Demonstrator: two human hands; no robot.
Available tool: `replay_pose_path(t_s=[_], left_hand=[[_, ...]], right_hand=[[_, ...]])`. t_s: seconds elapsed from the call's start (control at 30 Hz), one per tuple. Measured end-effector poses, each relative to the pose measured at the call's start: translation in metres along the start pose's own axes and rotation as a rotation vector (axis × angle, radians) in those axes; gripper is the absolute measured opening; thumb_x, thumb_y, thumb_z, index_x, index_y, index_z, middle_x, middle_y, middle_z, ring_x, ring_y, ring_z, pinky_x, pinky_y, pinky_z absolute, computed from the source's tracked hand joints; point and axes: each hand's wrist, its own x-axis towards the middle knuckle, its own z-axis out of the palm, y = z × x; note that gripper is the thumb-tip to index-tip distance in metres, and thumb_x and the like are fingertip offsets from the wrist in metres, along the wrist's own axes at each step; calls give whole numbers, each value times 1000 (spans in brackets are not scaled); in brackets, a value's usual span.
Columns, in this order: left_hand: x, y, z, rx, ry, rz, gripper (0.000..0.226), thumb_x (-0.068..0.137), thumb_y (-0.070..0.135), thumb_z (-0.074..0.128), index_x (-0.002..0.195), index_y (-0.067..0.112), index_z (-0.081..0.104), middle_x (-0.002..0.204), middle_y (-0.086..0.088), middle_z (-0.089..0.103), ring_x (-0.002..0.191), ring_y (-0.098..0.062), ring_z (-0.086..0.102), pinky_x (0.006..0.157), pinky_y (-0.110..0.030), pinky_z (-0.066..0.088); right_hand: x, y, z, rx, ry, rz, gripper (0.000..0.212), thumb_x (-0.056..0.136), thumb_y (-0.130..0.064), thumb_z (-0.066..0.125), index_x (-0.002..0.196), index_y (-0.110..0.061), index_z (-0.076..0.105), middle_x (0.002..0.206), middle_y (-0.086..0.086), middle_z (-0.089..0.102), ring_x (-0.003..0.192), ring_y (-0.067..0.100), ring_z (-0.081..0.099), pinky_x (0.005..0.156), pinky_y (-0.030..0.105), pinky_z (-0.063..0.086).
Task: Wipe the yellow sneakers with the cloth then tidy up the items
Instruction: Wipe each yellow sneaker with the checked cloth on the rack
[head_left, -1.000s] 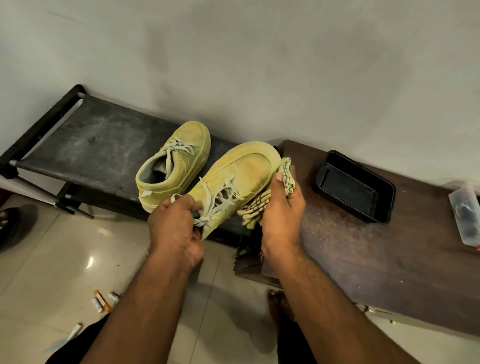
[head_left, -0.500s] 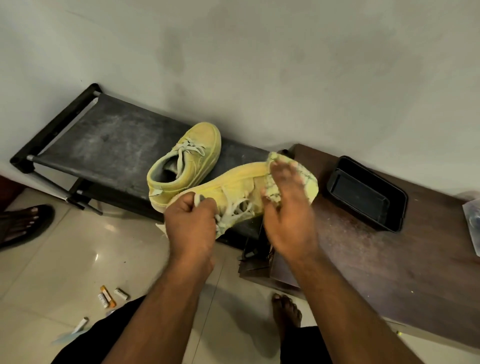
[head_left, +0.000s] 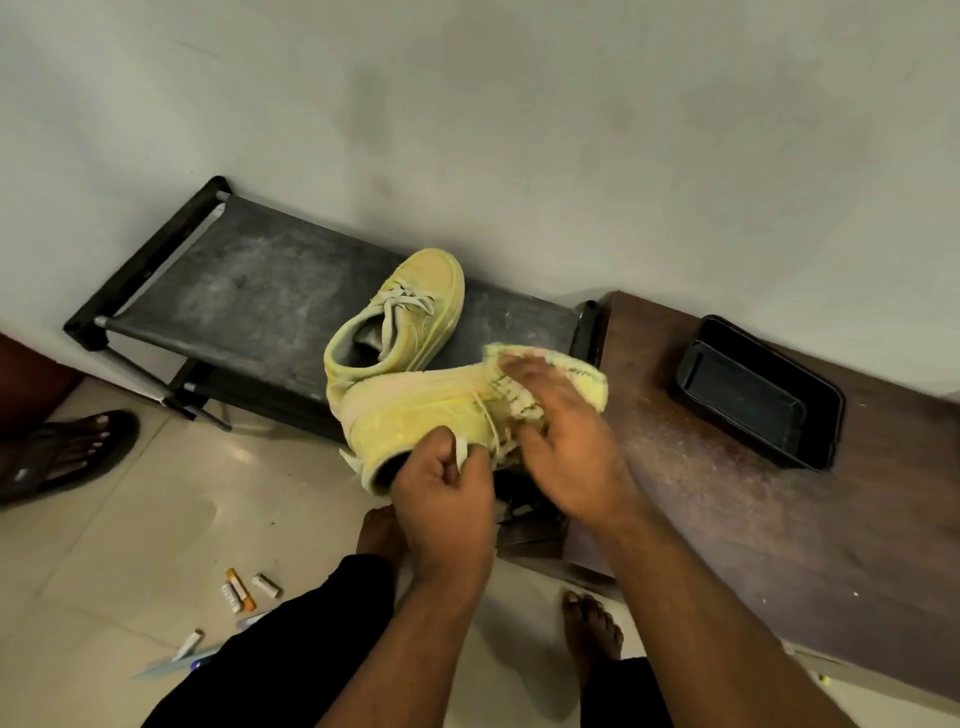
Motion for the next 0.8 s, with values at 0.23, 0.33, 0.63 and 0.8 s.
replay_pose_path(t_s=[0.23, 0.33, 0.63, 0.8], left_hand=[[-19, -22, -2, -51, 100, -110, 51, 76, -17, 62, 55, 16, 29, 53, 8, 23, 48, -2, 20, 44, -13, 19], [-22, -23, -1, -31, 126, -154, 46, 75, -16, 63, 54, 9, 30, 52, 2, 23, 47, -4, 21, 44, -13, 18], [-31, -43, 3, -132, 156, -267, 48, 75, -16, 61, 52, 13, 29, 52, 8, 25, 51, -5, 20, 47, -23, 19], [-32, -43, 4, -108, 167, -257, 45, 74, -8, 62, 55, 16, 29, 54, 7, 23, 52, -5, 19, 48, -23, 17]], right_hand=[[-1, -13, 14, -58, -162, -64, 51, 87, -9, 55, 138, -15, 48, 146, -3, 42, 141, 10, 21, 119, 33, 12], [2, -4, 14, -156, -123, -66, 53, 86, -11, 54, 138, -17, 48, 145, -4, 43, 140, 11, 25, 119, 35, 15], [-7, -14, 19, -158, -149, -126, 52, 83, -12, 52, 136, -14, 50, 144, 0, 45, 140, 10, 21, 119, 36, 13], [6, 9, 7, -128, 133, 161, 43, 88, -18, 52, 131, -19, 54, 134, 0, 55, 130, 20, 44, 112, 44, 32]])
